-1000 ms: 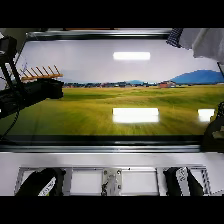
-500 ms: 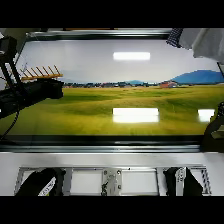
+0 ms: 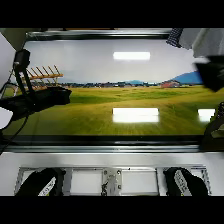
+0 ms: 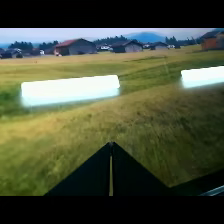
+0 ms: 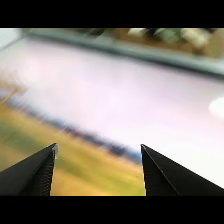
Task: Fold the clothes and pants, and hang the long-sleeved shirts on hangers.
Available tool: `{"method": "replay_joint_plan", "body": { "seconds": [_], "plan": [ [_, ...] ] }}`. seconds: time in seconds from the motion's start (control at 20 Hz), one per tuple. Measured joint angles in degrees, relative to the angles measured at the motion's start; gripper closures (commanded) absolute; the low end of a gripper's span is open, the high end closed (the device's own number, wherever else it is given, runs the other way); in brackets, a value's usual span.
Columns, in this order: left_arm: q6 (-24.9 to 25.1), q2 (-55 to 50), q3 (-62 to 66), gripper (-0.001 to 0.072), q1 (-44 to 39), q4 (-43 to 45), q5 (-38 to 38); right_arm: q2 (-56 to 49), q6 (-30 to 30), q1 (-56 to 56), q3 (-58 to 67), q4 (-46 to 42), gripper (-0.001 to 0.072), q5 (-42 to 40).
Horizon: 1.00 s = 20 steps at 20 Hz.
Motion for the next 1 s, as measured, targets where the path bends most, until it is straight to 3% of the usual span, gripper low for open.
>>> {"method": "replay_joint_plan", "body": {
  "seconds": [0.2,0.45,0.5,0.6,0.65,1.0],
  "plan": [
    [1.07,-0.37,-4.11,0.0693,-1.81,-4.22,1.2,-1.09,5.27,21.14,-6.64,-9.66,0.0151,-2.47],
    [1.73,-3.58,-5.44,0.0693,-8.81,-5.73,2.6,-4.44,7.43,39.65,-11.06,-13.51,0.0152,-8.79],
    [1.73,-4.39,-5.53,0.0692,-9.94,-5.79,2.69,-5.22,7.76,41.79,-11.37,-13.75,0.0205,-9.42],
    [1.75,-5.97,-5.64,0.0693,-11.89,-6.05,3.04,-6.69,7.8,44.96,-11.74,-14.1,0.0572,-10.29],
    [1.84,-6.62,-5.68,0.0693,-12.61,-6.1,3.06,-7.19,7.98,45.83,-11.85,-14.23,0.0706,-10.6],
    [1.92,-8.22,-5.73,0.0693,-14.14,-6.16,3.02,-8.59,8.15,48.13,-12.13,-14.64,0.0699,-11.19]
  ]
}}
